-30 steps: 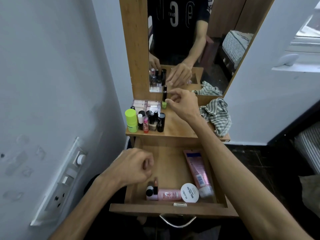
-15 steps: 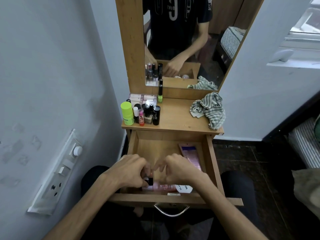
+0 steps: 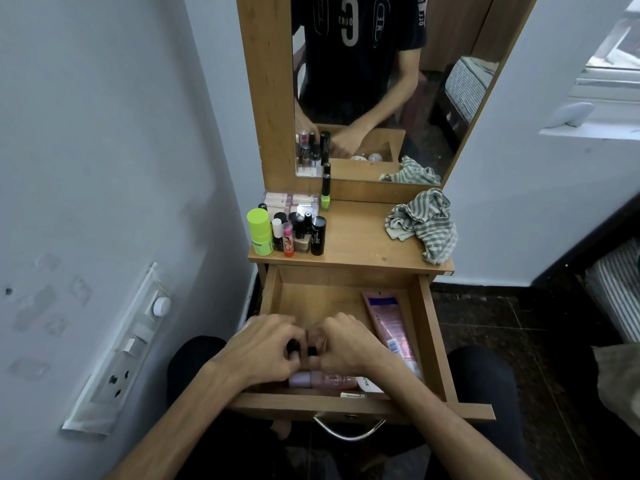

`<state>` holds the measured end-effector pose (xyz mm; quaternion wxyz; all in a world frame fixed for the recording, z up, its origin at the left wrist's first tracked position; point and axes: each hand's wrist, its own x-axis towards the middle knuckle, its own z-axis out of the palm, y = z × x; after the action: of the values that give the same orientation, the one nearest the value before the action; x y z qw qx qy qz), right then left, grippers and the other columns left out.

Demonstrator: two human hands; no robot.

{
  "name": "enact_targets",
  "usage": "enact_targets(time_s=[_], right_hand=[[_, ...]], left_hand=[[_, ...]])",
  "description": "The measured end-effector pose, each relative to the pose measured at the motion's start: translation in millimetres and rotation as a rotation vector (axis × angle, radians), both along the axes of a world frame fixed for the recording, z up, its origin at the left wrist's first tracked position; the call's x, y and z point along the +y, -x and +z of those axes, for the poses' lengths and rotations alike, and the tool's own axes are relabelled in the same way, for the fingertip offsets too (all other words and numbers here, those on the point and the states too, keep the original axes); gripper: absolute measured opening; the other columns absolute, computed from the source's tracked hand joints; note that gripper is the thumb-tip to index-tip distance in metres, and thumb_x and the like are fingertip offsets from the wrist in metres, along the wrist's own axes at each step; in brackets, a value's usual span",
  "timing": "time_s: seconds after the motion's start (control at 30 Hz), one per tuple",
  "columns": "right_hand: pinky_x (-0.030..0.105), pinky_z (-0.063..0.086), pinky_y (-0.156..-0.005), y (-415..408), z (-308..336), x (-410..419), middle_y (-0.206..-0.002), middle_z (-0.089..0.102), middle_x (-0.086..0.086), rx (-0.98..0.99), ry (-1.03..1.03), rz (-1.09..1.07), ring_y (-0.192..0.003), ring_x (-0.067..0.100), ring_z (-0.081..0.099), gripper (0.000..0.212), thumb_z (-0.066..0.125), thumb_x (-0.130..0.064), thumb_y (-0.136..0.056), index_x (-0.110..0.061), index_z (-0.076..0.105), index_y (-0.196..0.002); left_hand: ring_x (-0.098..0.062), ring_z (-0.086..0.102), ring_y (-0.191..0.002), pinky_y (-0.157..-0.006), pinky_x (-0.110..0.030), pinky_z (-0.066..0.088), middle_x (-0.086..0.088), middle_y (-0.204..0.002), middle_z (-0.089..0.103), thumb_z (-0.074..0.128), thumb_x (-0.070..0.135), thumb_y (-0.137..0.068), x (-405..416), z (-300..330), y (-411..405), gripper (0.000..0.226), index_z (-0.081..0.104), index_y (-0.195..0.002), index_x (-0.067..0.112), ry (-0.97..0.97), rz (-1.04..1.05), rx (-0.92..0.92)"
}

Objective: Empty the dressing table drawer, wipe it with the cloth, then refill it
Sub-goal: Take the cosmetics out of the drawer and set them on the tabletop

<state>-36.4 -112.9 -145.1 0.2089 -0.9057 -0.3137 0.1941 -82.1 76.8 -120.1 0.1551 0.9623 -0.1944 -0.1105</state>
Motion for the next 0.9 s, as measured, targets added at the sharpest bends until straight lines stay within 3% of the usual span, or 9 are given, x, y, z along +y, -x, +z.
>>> enact_targets(time_s=[0.13, 0.33, 0.53, 0.67, 0.8, 0.9], right_hand=[[0.031, 0.060, -0.065, -9, 5, -8, -0.070, 0.074, -0.007, -0.002, -0.175, -0.115, -0.062, 0.011, 0.068, 0.028, 0.058, -0.044, -0.081, -0.026, 0.080, -0.083], [0.025, 0.059, -0.071, -15, 16, -34, -0.081, 0.078, -0.012, 0.055, -0.364, -0.319, -0.077, 0.006, 0.071, 0.017, 0.070, -0.036, -0.080, -0.028, 0.082, -0.088], [0.015, 0.056, -0.068, -24, 38, -57, -0.079, 0.076, -0.013, -0.078, -0.385, -0.368, -0.075, 0.001, 0.071, 0.013, 0.081, -0.021, -0.084, -0.027, 0.081, -0.095], [0.020, 0.057, -0.068, -48, 77, -72, -0.078, 0.075, -0.010, -0.169, -0.471, -0.416, -0.071, 0.005, 0.070, 0.013, 0.083, -0.022, -0.088, -0.024, 0.081, -0.100], [0.022, 0.051, -0.066, -80, 106, -73, -0.080, 0.072, -0.011, -0.295, -0.466, -0.423, -0.069, 0.010, 0.064, 0.016, 0.082, -0.025, -0.088, -0.023, 0.083, -0.104], [0.017, 0.045, -0.069, -103, 119, -65, -0.090, 0.069, -0.008, -0.378, -0.439, -0.419, -0.080, 0.005, 0.060, 0.017, 0.080, -0.023, -0.088, -0.025, 0.084, -0.104]], left_hand=[[-0.002, 0.057, -0.084, -0.077, -0.023, 0.052, 0.018, -0.095, 0.060, 0.056, 0.032, -0.081, -1, 1, -1, 0.020, 0.072, -0.093, 0.034, 0.071, 0.049, -0.058], [-0.001, 0.056, -0.080, -0.068, -0.015, 0.046, 0.019, -0.092, 0.059, 0.056, 0.025, -0.081, -16, 17, -12, 0.021, 0.073, -0.090, 0.033, 0.222, 0.056, -0.191], [-0.003, 0.054, -0.079, -0.077, -0.024, 0.037, 0.014, -0.086, 0.064, 0.061, 0.026, -0.081, -36, 52, -38, 0.019, 0.076, -0.093, 0.028, 0.252, -0.024, -0.409], [-0.008, 0.055, -0.082, -0.084, -0.034, 0.039, 0.013, -0.082, 0.067, 0.062, 0.028, -0.082, -44, 90, -73, 0.018, 0.076, -0.093, 0.025, 0.250, -0.041, -0.544], [-0.011, 0.059, -0.081, -0.089, -0.038, 0.041, 0.011, -0.082, 0.072, 0.063, 0.028, -0.081, -50, 120, -113, 0.020, 0.078, -0.094, 0.023, 0.236, 0.025, -0.607], [-0.013, 0.060, -0.077, -0.090, -0.037, 0.040, 0.012, -0.073, 0.067, 0.066, 0.026, -0.080, -50, 132, -143, 0.020, 0.079, -0.094, 0.022, 0.209, 0.085, -0.598]])
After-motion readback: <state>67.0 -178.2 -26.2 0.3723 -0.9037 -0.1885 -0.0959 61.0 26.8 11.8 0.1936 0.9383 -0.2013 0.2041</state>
